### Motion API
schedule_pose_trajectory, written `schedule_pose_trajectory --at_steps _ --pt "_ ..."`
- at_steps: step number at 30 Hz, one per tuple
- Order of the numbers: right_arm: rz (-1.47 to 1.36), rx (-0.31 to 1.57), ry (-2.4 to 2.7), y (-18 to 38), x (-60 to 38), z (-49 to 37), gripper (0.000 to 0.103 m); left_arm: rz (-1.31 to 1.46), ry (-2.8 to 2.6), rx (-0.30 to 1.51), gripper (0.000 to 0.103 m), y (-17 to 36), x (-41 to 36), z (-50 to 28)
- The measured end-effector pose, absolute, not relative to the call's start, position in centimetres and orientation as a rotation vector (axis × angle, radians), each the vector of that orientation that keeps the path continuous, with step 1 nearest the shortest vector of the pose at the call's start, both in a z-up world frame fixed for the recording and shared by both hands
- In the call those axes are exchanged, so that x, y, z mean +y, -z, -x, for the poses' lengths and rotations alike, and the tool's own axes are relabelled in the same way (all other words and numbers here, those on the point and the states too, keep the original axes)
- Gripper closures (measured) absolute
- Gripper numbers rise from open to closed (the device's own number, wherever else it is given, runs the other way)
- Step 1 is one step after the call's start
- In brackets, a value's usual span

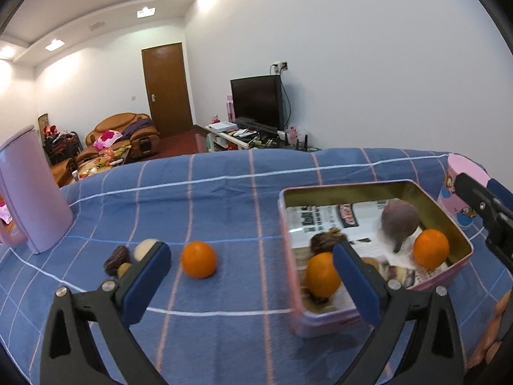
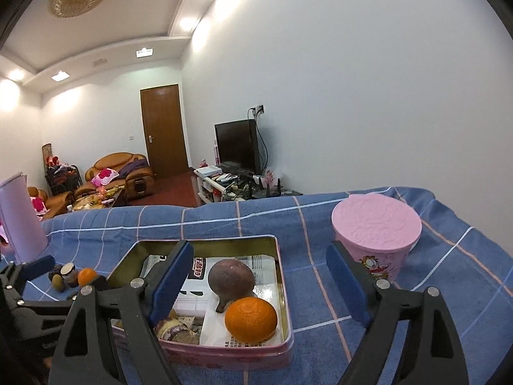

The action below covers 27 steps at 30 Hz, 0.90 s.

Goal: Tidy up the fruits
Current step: 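Withdraw both grippers from the tin toward the remaining fruits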

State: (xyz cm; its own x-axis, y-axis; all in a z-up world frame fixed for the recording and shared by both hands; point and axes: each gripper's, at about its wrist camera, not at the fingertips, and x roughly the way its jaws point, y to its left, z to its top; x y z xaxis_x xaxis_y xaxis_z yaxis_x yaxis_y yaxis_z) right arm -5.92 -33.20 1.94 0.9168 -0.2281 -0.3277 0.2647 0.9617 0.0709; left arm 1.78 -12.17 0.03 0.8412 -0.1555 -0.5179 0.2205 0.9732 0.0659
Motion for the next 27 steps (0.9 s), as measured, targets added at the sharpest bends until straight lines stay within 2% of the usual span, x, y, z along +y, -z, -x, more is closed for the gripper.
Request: schedule_pose_trajectory --at_steps 27 --pt "-0.113 0.356 0.167 -1.5 -25.0 4.9 0.017 -0.095 0.099 0.573 0.000 0.9 -2.2 -4.2"
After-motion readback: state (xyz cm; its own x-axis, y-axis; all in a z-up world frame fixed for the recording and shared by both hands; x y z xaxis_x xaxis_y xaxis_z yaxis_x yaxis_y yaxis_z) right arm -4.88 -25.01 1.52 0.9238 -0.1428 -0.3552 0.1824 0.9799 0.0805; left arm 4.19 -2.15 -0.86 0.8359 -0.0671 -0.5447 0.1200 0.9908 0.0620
